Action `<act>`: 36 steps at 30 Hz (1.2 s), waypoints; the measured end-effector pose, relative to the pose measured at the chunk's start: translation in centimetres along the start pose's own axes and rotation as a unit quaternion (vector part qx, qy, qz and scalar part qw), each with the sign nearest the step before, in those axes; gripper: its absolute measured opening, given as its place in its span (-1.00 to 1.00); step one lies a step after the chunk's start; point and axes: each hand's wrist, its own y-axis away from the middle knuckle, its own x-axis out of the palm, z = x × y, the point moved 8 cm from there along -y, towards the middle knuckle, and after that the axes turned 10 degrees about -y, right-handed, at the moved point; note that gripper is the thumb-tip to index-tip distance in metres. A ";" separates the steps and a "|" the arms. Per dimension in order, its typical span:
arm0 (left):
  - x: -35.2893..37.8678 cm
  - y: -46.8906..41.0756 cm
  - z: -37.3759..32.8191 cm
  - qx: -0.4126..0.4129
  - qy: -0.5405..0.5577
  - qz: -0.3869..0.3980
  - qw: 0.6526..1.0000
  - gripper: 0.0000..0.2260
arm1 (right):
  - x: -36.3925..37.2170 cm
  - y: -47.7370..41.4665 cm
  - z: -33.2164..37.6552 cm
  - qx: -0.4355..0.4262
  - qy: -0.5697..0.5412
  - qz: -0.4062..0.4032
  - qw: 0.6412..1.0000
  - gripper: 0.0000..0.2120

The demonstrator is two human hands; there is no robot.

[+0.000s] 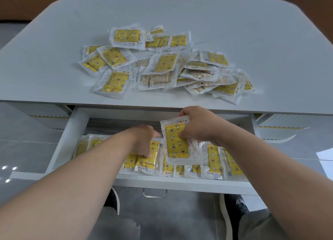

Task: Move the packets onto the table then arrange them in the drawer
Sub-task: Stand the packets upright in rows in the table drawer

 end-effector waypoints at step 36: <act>-6.5 10.0 3.7 -0.137 0.046 -0.057 0.988 -0.57 | 7.7 -5.6 -5.5 0.053 0.288 -0.025 0.956 -0.41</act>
